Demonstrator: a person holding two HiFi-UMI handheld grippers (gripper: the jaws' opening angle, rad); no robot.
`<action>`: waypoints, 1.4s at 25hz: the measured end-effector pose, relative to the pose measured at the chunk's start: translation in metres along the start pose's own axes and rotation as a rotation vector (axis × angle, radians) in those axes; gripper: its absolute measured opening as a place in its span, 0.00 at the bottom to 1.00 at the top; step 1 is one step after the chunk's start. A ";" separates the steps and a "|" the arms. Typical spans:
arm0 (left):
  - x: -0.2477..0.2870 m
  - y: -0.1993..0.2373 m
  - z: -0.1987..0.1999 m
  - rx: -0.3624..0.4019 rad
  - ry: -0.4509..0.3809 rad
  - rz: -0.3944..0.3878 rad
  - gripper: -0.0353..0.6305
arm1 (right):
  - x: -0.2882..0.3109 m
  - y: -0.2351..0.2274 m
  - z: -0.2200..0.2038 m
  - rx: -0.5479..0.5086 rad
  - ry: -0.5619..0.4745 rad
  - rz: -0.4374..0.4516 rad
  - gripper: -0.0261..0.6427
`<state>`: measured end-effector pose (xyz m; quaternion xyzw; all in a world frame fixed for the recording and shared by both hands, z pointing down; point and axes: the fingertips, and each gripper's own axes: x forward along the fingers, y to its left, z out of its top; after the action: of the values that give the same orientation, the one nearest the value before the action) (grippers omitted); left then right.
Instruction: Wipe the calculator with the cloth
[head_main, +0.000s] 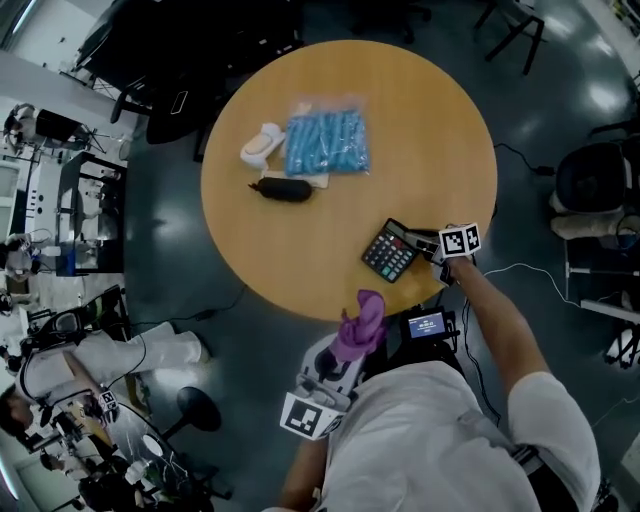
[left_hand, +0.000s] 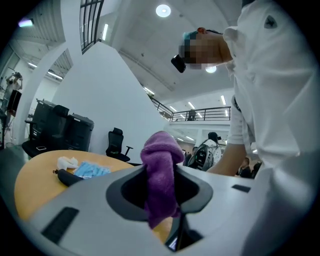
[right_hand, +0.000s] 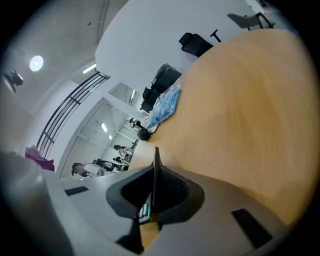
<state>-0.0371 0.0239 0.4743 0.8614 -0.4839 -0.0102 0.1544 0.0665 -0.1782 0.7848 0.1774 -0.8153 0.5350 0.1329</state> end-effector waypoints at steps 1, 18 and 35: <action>-0.002 0.000 -0.002 0.005 -0.001 0.001 0.22 | 0.001 -0.001 0.000 -0.001 0.004 0.002 0.12; -0.005 0.002 -0.006 -0.004 -0.028 -0.032 0.22 | 0.001 -0.002 0.017 -0.250 0.102 -0.122 0.24; 0.002 0.008 0.013 0.062 -0.076 -0.036 0.22 | -0.064 0.036 0.106 -0.598 -0.159 -0.469 0.24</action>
<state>-0.0453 0.0151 0.4644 0.8732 -0.4740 -0.0308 0.1089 0.1061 -0.2534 0.6869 0.3533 -0.8802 0.2136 0.2340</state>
